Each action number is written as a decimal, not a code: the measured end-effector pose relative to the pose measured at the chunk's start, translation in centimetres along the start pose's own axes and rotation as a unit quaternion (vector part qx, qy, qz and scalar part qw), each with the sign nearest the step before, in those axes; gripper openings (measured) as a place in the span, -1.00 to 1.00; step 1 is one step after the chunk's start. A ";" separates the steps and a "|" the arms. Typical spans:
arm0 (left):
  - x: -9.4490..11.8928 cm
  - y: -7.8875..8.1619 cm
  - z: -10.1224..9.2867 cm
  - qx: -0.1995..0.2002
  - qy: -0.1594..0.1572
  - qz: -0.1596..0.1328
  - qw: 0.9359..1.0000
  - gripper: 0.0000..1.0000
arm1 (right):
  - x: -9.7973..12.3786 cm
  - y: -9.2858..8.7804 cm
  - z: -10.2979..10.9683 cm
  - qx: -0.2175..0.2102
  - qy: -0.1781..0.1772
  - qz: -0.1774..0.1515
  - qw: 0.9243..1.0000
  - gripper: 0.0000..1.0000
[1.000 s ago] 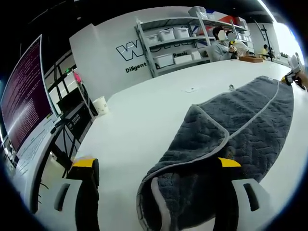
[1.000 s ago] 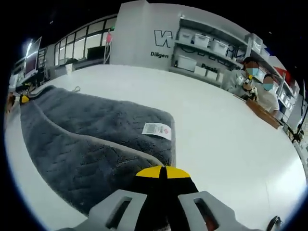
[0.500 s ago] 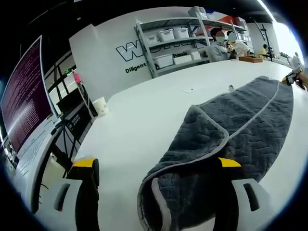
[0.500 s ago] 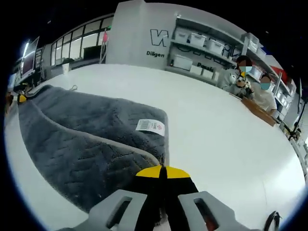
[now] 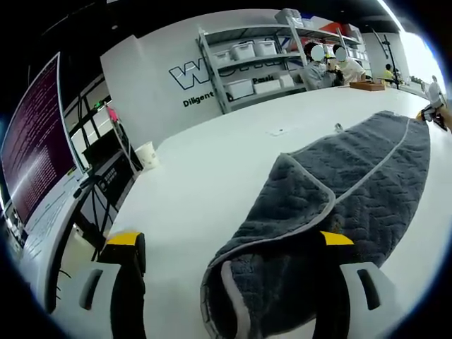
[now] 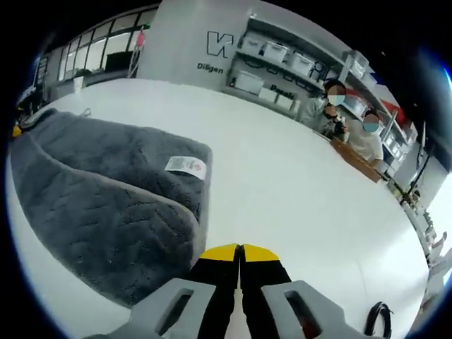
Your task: Open the folded towel by lifting each exposed corner and separating the folded layers until the towel lies flat within the target outline without major curled edges
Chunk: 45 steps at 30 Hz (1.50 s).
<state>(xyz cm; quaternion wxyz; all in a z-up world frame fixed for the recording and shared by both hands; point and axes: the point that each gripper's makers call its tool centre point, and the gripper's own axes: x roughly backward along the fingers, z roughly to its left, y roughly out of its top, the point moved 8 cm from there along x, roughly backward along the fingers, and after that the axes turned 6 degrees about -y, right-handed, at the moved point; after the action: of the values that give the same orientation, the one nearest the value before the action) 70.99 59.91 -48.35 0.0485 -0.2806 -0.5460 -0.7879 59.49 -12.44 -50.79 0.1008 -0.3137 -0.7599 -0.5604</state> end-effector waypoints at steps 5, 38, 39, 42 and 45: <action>0.0 0.1 -0.1 -0.006 0.000 -0.001 1.000 0.98 | 1.3 1.3 0.0 -0.029 0.005 -0.046 0.999 -1.00; -0.2 1.4 -1.9 -0.070 -0.022 -0.022 0.997 0.74 | 2.4 1.7 6.0 -0.001 0.103 -0.048 0.993 0.99; -0.3 1.4 -2.0 -0.072 -0.021 -0.025 0.997 0.67 | 2.3 1.7 6.0 -0.002 0.104 -0.048 0.993 0.99; -0.4 1.6 -2.1 -0.075 -0.020 -0.035 0.996 0.42 | 2.3 1.7 5.9 -0.006 0.105 -0.047 0.993 0.99; -0.5 1.8 -2.5 -0.092 -0.020 -0.054 0.994 0.01 | 2.3 1.7 5.9 -0.007 0.105 -0.048 0.993 0.98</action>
<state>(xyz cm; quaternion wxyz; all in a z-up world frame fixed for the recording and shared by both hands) 71.11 56.85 -47.69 -0.0312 -0.2699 -0.4868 -0.8302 59.82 -5.89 -50.40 0.1509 -0.2174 -0.7550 -0.5999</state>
